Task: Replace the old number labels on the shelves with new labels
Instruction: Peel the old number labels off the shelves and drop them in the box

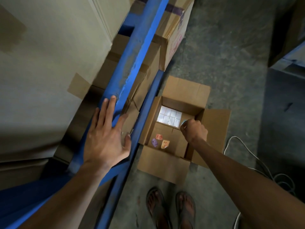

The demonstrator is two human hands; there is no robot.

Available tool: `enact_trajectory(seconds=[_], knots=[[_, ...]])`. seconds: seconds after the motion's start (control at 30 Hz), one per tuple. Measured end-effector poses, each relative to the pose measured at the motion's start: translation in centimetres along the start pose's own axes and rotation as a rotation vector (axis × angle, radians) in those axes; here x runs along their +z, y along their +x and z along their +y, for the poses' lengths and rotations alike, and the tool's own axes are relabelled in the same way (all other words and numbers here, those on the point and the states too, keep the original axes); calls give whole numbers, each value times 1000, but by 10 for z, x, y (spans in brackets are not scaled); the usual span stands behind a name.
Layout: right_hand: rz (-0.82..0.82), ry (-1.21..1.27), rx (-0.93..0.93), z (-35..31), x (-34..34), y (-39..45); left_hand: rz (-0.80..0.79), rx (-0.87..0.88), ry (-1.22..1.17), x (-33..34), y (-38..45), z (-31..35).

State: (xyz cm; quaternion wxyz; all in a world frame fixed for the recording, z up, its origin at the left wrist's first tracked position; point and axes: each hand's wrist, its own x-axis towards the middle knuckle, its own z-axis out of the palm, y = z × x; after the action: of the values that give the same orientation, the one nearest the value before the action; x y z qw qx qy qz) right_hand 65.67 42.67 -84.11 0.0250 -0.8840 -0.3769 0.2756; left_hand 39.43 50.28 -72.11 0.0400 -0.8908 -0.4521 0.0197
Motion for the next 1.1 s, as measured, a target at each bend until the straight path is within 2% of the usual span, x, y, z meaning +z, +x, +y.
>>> enact_trajectory(seconds=[0.3, 0.5, 0.6, 0.73, 0.83, 0.97, 1.1], knots=[[-56, 134, -97, -16, -11, -20, -33, -2, 22, -1, 0, 1], [-62, 329, -163, -22, -25, -51, -39, 12, 22, 2, 2, -2], [-70, 471, -218, -24, -43, -78, -113, 24, 28, -6, -1, -2], [-29, 567, -299, -20, -79, -117, -242, 11, -97, -23, -18, 6], [30, 582, -315, -10, -116, -153, -252, 94, -155, -62, -28, 25], [58, 577, -247, 10, -168, -200, -236, 131, -278, -127, -26, 59], [202, 631, -162, 43, -223, -260, -215, 179, -424, -188, -29, 103]])
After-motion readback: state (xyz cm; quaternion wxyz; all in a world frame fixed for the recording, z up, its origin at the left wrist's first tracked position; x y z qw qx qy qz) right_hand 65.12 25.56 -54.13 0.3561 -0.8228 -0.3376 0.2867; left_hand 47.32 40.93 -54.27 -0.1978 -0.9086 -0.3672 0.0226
